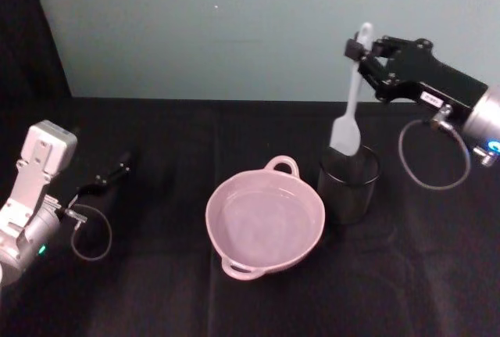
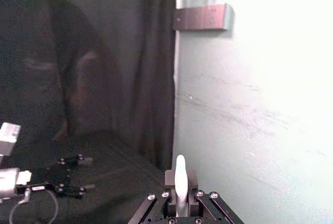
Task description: Use the one hand to pick up the spoon and stir the clear water in the bowl.
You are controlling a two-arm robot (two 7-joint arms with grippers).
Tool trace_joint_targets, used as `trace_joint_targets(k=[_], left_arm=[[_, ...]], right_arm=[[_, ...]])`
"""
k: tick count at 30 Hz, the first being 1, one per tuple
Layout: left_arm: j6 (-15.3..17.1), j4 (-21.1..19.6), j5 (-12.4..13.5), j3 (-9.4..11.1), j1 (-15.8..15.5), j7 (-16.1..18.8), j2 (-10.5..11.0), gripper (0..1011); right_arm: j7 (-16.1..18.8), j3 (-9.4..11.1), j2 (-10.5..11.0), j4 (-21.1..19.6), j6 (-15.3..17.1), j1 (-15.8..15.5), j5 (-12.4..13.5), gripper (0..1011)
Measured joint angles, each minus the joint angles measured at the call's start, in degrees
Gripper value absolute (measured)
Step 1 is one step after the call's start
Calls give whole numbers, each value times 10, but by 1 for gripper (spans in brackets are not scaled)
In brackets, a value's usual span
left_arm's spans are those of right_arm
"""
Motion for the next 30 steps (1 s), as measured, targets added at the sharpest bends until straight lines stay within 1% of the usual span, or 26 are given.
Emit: trace_joint_targets(k=[1, 4, 6, 7, 8, 10, 16, 18, 21, 22, 25, 28, 30], left_arm=[[0, 0, 0, 0, 0, 0, 0, 1005], [0, 0, 0, 0, 0, 0, 0, 1005], [0, 0, 0, 0, 0, 0, 0, 1005], [0, 0, 0, 0, 0, 0, 0, 1005], [0, 0, 0, 0, 0, 0, 0, 1005], [0, 0, 0, 0, 0, 0, 0, 1005], [0, 0, 0, 0, 0, 0, 0, 1005], [0, 0, 0, 0, 0, 0, 0, 1005], [0, 0, 0, 0, 0, 0, 0, 1005], [0, 0, 0, 0, 0, 0, 0, 1005], [0, 0, 0, 0, 0, 0, 0, 1005], [0, 0, 0, 0, 0, 0, 0, 1005], [0, 0, 0, 0, 0, 0, 0, 1005]], right_arm=[[0, 0, 0, 0, 0, 0, 0, 123], [-1, 4, 8, 13, 4, -1, 13, 123], [0, 5, 8, 26, 3, -1, 22, 123], [0, 5, 8, 26, 3, -1, 22, 123], [4, 5, 7, 38, 2, 0, 30, 123], [7, 5, 5, 50, 1, 1, 37, 123], [19, -7, -8, 95, -7, 7, 57, 123], [26, -14, -17, 120, -14, 10, 66, 123], [32, -18, -23, 136, -18, 12, 72, 123], [37, -20, -27, 148, -21, 13, 77, 123], [43, -23, -33, 166, -25, 14, 85, 123], [52, -25, -43, 192, -30, 15, 101, 123], [55, -25, -47, 201, -32, 14, 106, 123]])
